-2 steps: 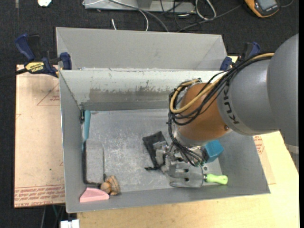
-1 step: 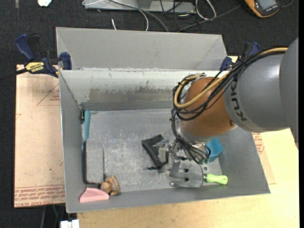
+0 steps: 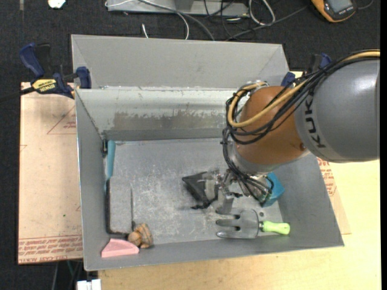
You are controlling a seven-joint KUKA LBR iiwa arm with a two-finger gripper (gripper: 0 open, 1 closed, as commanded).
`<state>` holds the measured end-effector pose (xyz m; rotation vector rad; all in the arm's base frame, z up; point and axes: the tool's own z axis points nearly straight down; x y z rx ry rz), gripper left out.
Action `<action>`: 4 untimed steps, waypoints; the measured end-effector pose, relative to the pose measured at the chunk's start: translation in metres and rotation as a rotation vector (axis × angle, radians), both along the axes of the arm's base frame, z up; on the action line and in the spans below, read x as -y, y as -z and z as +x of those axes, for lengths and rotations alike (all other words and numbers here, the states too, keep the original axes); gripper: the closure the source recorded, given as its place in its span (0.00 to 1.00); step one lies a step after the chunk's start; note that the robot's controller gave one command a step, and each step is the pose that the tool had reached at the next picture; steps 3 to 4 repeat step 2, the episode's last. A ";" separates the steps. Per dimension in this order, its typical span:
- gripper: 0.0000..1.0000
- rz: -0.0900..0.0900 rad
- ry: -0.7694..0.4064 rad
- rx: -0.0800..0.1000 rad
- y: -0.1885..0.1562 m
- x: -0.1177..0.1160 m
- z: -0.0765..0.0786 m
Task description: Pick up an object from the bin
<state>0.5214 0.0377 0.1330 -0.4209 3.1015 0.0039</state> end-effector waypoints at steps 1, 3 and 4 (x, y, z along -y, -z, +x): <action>1.00 0.000 0.000 -0.008 -0.032 0.000 -0.002; 1.00 0.000 0.001 -0.005 -0.086 -0.001 0.000; 1.00 0.000 0.001 -0.005 -0.086 -0.001 0.000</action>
Offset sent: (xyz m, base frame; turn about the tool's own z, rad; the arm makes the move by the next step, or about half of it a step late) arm -0.0005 0.0001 0.1093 0.0001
